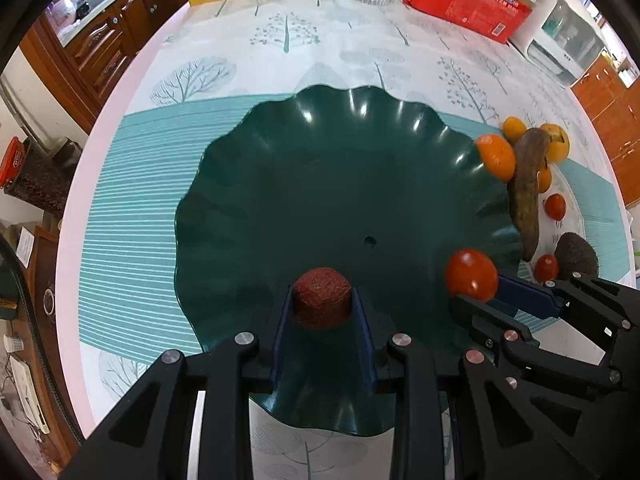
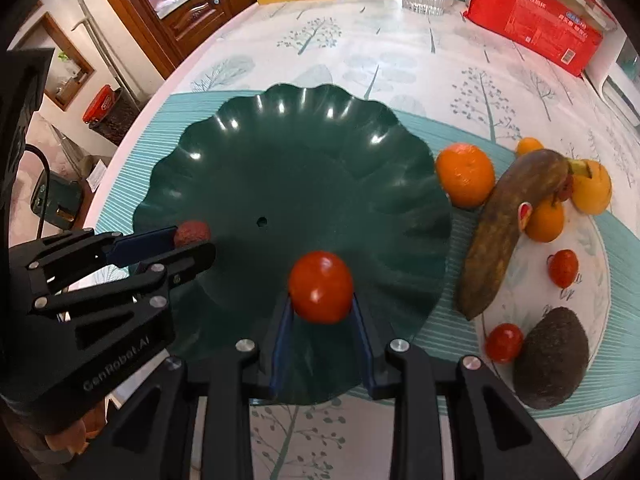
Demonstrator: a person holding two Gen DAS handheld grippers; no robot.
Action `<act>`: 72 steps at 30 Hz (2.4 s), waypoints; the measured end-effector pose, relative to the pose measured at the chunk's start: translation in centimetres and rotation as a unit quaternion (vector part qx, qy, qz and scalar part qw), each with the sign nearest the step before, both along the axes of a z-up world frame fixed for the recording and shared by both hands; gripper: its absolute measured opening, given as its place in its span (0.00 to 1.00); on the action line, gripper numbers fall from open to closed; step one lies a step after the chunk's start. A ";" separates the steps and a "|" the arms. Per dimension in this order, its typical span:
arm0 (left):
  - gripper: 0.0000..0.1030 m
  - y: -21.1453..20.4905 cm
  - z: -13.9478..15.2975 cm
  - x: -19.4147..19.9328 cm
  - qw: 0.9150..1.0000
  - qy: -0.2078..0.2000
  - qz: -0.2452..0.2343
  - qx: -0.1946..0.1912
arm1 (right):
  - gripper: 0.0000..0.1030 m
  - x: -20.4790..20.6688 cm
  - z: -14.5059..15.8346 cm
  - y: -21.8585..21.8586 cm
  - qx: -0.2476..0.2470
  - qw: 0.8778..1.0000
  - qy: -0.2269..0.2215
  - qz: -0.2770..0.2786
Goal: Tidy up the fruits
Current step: 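Carry the plum and tomato onto the green plate and open both tools, then withdraw both tools from the green plate toward the white plate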
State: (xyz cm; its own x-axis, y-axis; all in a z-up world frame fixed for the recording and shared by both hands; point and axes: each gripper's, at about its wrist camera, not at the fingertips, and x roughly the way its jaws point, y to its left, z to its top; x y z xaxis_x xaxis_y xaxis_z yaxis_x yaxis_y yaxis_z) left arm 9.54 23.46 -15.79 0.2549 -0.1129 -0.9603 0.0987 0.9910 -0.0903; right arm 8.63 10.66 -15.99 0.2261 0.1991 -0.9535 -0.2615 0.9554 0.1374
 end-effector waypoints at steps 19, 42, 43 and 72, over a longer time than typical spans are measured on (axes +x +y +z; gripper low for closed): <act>0.74 0.8 2.4 -0.9 0.998 -0.043 0.007 0.035 | 0.35 -1.0 1.6 -1.1 0.013 0.999 -0.021 -0.023; 0.77 -7.5 14.2 -3.5 0.981 -0.184 -0.052 -0.029 | 0.41 -4.9 11.7 -12.7 0.055 0.983 -0.123 -0.126; 0.77 -8.3 14.6 -3.7 0.980 -0.190 -0.056 -0.027 | 0.42 -5.1 12.3 -13.9 0.056 0.981 -0.130 -0.134; 0.82 -25.0 3.0 -3.5 0.998 -0.046 -0.028 -0.040 | 0.52 5.1 6.3 -29.5 0.079 0.988 -0.099 -0.085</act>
